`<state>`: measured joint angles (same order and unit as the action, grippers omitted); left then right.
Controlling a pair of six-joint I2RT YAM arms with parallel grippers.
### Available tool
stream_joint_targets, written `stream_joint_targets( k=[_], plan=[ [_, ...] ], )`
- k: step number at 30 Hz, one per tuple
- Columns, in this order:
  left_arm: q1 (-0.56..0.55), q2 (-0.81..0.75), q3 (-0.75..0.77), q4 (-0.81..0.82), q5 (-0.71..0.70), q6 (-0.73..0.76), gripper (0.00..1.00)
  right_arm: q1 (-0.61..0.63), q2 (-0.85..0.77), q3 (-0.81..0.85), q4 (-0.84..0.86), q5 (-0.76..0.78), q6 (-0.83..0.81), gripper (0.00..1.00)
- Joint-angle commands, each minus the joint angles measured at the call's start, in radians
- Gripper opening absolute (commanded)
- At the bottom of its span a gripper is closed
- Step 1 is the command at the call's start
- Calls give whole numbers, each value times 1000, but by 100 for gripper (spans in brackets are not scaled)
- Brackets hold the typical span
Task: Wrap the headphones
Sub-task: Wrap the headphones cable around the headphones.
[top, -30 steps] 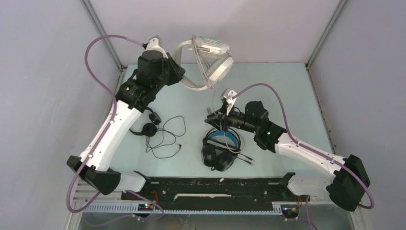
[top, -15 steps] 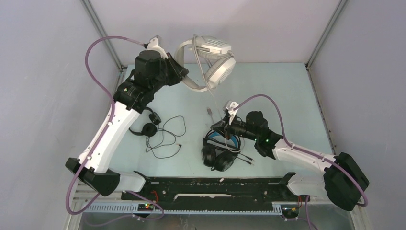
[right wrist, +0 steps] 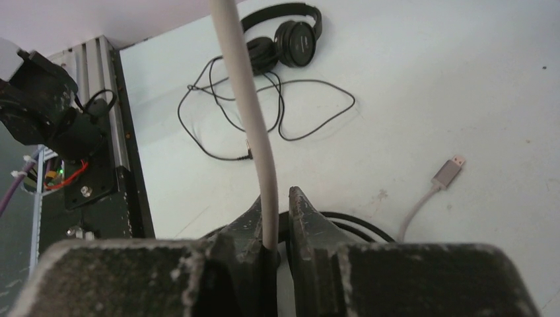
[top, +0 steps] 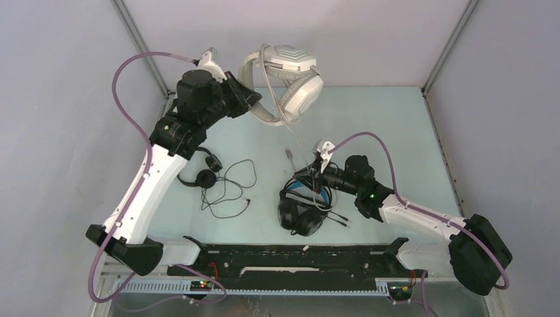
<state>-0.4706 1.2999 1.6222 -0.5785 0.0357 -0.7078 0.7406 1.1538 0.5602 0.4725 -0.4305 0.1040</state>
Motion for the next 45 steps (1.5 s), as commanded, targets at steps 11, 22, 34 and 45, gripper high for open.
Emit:
stream_joint_targets(
  k=[11,22,34,45],
  plan=[
    [9,-50,0,168,83,-86,0,-35,33,-106,173,-55,13,26],
    [12,-42,28,150,98,-75,0,-93,108,-167,302,-90,63,14],
    [33,-26,112,54,229,60,0,-272,112,-159,361,-96,201,0],
    [33,10,158,-79,543,276,0,-420,110,-22,236,-20,261,0]
  ],
)
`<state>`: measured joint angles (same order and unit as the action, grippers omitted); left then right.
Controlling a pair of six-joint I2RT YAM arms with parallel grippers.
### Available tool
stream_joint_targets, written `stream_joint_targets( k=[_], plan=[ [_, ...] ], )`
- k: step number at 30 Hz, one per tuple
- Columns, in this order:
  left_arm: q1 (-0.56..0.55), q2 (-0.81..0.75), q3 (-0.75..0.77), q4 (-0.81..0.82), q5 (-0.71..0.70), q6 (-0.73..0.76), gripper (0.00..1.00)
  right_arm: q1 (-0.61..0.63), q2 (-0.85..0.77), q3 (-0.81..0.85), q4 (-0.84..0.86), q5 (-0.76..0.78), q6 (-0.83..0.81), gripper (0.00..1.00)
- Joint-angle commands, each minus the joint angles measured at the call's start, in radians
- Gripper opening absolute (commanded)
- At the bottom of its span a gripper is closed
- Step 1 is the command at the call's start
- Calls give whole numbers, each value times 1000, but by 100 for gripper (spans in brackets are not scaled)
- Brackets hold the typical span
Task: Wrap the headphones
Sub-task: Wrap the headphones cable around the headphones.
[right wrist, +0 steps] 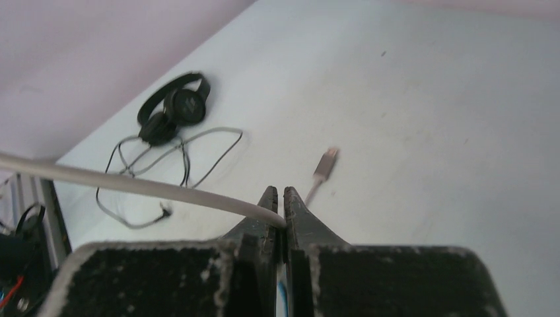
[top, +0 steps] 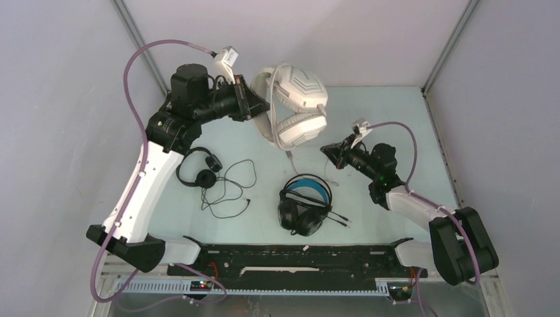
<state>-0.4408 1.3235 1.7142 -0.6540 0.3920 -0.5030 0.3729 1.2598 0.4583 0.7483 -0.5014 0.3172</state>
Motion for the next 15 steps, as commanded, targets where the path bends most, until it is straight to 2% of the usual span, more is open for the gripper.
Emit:
stream_joint_targets(
  k=[1,5,8,15],
  plan=[
    [4,-14,60,-21,191,90,0,-69,5,98,-63,61,55,0],
    [-10,-26,11,-49,217,145,0,-108,4,183,-190,81,56,0],
    [-60,-31,7,-120,213,239,0,-133,-18,215,-229,72,57,0],
    [-178,-18,-6,-245,105,450,0,-196,-41,314,-356,67,52,0]
  ],
)
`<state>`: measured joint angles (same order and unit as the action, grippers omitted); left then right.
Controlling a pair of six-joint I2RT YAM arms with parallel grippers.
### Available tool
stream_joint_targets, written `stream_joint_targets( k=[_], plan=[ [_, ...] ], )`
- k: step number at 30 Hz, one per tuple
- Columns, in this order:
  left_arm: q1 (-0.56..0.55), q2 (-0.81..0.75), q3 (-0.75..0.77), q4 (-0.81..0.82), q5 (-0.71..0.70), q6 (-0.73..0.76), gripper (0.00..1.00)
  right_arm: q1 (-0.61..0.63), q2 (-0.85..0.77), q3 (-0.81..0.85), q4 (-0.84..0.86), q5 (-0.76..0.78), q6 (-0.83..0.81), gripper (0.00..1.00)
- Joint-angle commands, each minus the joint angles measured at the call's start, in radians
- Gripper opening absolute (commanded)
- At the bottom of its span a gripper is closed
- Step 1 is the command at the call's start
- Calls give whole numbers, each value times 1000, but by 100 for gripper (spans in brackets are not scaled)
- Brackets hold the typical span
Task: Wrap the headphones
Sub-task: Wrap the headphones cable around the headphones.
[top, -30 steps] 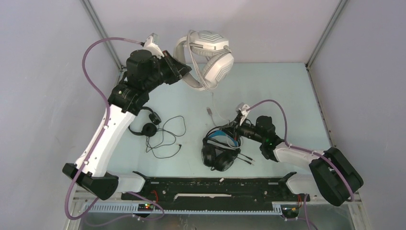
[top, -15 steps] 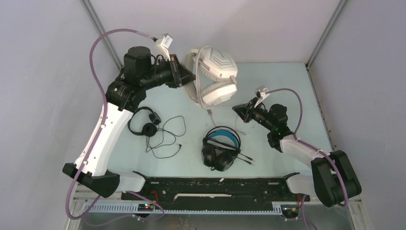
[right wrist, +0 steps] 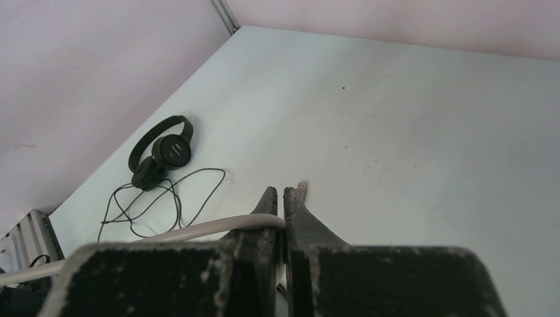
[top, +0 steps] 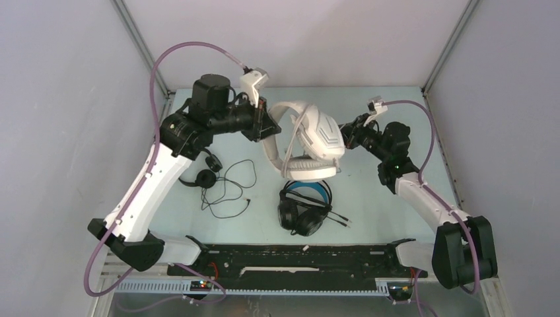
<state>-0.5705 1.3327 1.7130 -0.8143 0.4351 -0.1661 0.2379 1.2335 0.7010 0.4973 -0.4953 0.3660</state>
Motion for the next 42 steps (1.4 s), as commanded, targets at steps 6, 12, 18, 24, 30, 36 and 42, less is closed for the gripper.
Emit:
stream_joint_targets(
  k=[6,12,18,24,30,36,42],
  plan=[
    [-122,9,-10,-170,-101,304,0,-64,-40,175,-260,-42,-7,0],
    [-136,54,18,-230,-361,392,0,-59,-67,288,-486,-106,12,0],
    [-160,60,-16,-210,-595,526,0,-53,-80,393,-683,-208,14,0],
    [-172,69,-42,-184,-676,566,0,-52,-115,421,-682,-301,88,0],
    [-220,56,-107,-139,-715,631,0,-42,-120,429,-615,-387,178,0],
    [-240,66,-112,-123,-742,651,0,-34,-100,461,-634,-387,195,0],
    [-242,75,-111,-115,-811,635,0,-26,-100,466,-635,-415,226,0]
  ],
)
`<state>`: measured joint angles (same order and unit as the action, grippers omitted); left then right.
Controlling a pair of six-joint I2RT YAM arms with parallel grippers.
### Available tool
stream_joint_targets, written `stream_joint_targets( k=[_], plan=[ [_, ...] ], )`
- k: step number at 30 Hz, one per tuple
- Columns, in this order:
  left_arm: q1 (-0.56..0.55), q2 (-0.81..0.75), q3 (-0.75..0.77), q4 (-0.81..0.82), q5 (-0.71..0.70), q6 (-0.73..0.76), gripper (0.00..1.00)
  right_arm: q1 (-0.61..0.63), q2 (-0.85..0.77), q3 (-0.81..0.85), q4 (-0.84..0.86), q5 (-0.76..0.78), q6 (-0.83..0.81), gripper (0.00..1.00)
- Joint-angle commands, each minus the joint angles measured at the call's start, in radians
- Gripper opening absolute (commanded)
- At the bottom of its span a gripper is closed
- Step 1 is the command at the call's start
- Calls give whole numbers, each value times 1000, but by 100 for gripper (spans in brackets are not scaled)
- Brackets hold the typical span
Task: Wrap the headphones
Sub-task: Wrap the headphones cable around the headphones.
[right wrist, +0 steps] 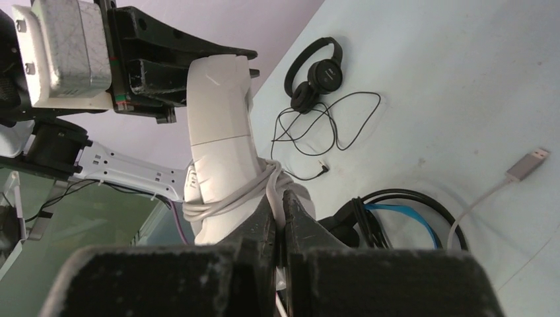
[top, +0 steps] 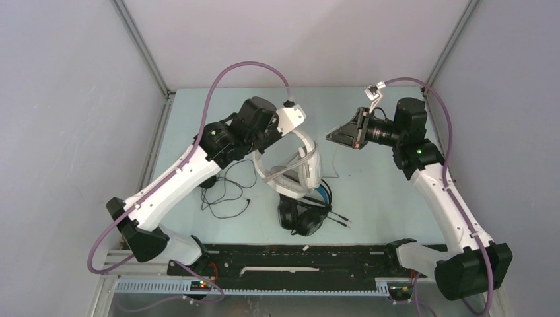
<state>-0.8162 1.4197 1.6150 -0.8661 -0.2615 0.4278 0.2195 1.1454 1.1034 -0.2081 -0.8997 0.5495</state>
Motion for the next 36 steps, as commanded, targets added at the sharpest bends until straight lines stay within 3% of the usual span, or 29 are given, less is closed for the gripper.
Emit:
stream_joint_targets(
  k=[1,11,28,36],
  plan=[
    [4,-7,-8,-65,-132,33,0,-6,-14,64,77,-23,55,0],
    [6,42,83,-105,-242,-81,0,69,-15,64,197,-107,193,0],
    [50,92,208,-174,-289,-352,0,279,12,64,339,-15,284,4],
    [70,90,255,-160,-267,-528,0,351,29,64,351,51,234,6]
  ],
)
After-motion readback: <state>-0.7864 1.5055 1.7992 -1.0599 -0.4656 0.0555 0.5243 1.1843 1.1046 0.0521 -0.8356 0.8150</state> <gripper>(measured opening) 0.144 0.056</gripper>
